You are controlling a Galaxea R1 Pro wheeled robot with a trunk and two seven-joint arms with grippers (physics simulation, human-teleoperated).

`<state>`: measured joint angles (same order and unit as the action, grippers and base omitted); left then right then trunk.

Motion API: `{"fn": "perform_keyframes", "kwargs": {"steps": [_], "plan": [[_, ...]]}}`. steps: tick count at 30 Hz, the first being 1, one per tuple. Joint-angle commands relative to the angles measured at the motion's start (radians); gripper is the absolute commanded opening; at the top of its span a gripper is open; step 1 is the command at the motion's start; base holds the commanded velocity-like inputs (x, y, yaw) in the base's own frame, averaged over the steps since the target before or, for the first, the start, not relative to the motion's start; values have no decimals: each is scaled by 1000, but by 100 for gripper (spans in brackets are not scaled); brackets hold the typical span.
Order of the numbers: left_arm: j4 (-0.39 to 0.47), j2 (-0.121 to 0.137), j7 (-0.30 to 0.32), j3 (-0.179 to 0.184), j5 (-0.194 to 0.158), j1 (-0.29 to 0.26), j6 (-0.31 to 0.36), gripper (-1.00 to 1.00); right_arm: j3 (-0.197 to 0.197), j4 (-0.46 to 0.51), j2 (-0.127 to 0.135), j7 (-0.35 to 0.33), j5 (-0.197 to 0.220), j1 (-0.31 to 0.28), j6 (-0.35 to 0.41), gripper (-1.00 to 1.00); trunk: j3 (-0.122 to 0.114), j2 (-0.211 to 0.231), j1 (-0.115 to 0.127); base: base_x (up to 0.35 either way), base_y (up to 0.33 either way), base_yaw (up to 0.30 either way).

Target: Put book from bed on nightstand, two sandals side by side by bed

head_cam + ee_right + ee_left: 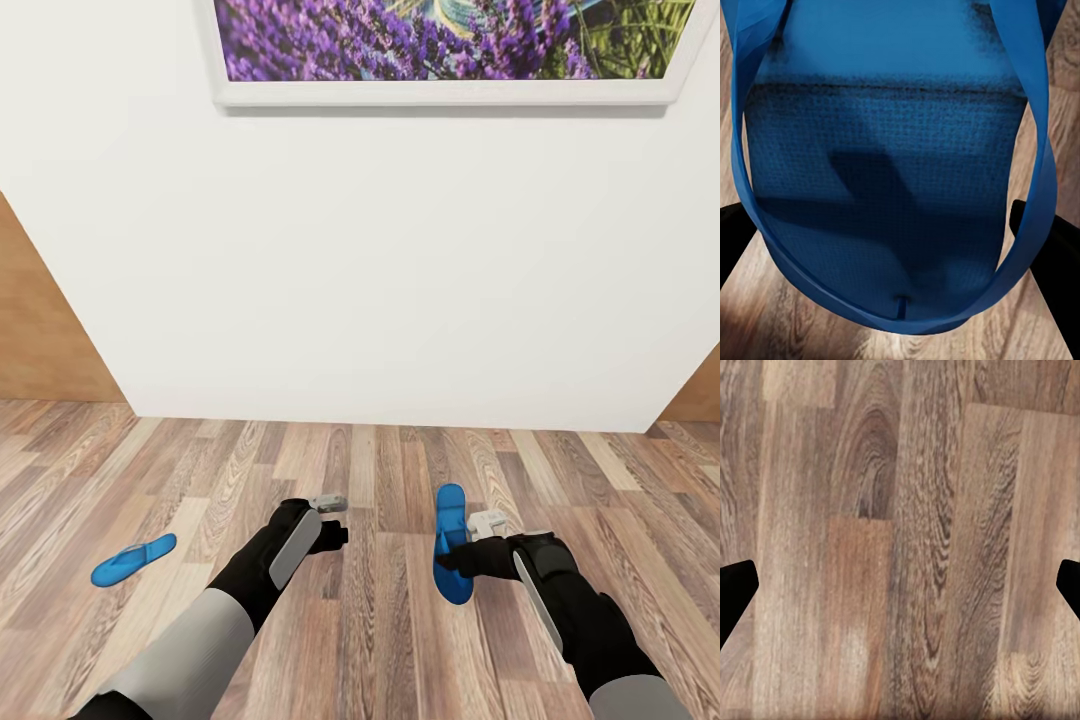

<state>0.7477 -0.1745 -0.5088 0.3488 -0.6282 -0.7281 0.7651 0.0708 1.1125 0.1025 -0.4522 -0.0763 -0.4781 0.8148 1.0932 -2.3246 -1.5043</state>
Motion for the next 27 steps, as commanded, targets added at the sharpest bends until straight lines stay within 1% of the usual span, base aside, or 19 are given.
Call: {"fn": "perform_keyframes", "kwargs": {"steps": [1,27], "plan": [[1,0,-10,2,-10,-1,1,100,1,1,1,-6,-8,-1,3,-100,1,0,0,7,0,0],[1,0,-10,2,-10,-1,1,100,3,1,0,-6,-6,-1,4,-100,1,0,0,1,0,0]]}}
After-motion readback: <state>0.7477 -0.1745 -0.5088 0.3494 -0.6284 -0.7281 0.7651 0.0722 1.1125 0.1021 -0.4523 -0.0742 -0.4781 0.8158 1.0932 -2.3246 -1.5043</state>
